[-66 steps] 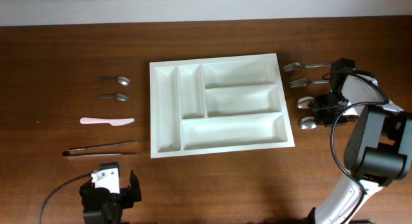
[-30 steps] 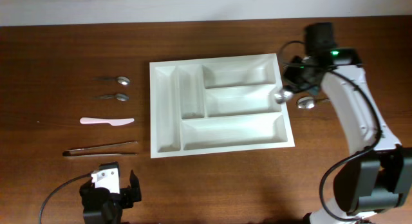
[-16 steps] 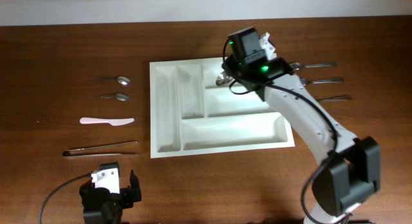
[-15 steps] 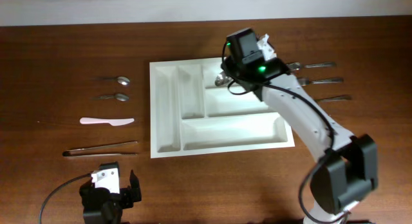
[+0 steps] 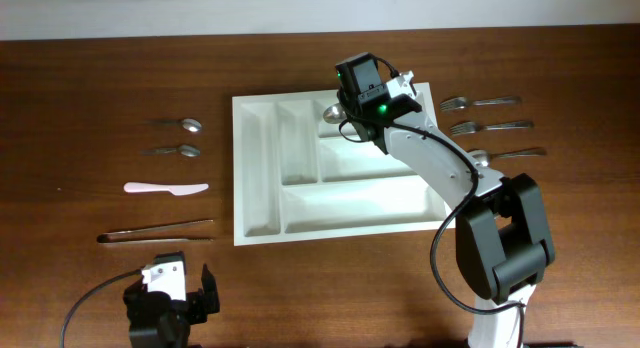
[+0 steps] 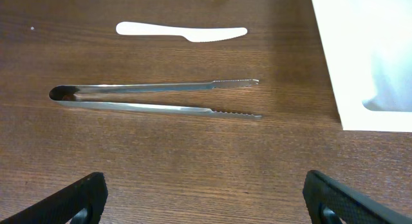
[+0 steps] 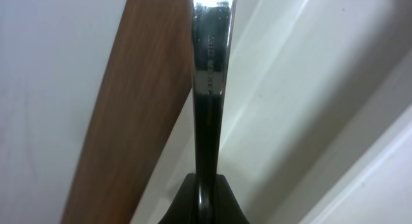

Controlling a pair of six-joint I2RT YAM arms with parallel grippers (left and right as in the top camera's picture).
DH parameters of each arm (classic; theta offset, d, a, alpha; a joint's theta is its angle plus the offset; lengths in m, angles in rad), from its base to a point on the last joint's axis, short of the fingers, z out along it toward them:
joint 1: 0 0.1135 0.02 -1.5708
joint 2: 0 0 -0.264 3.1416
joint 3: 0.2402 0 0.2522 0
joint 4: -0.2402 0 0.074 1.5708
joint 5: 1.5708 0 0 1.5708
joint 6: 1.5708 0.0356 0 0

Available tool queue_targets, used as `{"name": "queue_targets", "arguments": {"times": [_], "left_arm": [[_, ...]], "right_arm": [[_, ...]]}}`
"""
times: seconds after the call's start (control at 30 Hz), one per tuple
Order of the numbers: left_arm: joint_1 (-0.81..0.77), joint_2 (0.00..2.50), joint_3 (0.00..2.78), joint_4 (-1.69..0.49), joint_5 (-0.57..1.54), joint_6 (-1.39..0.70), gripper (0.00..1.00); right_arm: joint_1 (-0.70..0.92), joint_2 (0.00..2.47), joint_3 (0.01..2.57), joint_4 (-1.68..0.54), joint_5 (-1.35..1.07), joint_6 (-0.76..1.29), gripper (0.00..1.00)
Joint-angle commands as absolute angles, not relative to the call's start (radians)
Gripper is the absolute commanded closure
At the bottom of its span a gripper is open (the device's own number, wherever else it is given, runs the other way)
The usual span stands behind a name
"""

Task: Pack container
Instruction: 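Carry the spoon with the right gripper into the tray's top compartment, then lower the spoon into the compartment and open the right gripper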

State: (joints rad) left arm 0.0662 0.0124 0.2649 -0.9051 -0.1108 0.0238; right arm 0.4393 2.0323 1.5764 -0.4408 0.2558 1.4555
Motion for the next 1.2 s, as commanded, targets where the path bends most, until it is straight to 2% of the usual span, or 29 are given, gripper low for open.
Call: {"name": "queue_targets", "arguments": {"times": [0.0, 0.23, 0.53, 1.03, 1.17], "left_arm": [[0.071, 0.006, 0.262, -0.905, -0.104, 0.043, 0.01], [0.071, 0.006, 0.262, -0.905, -0.104, 0.043, 0.01], [0.071, 0.006, 0.262, -0.905, -0.104, 0.043, 0.01], [0.071, 0.006, 0.262, -0.905, -0.104, 0.043, 0.01], [0.071, 0.006, 0.262, -0.905, -0.104, 0.043, 0.01]], "right_arm": [[0.426, 2.044, 1.591, -0.468, 0.293, 1.563, 0.96], [0.405, 2.068, 1.590, -0.588, 0.294, 1.591, 0.96], [0.406, 2.094, 1.549, -0.583, 0.289, 1.589, 0.96], [0.412, 2.135, 1.549, -0.473, 0.253, 1.531, 0.96], [0.412, 2.132, 1.550, -0.398, 0.181, 1.470, 0.96]]}}
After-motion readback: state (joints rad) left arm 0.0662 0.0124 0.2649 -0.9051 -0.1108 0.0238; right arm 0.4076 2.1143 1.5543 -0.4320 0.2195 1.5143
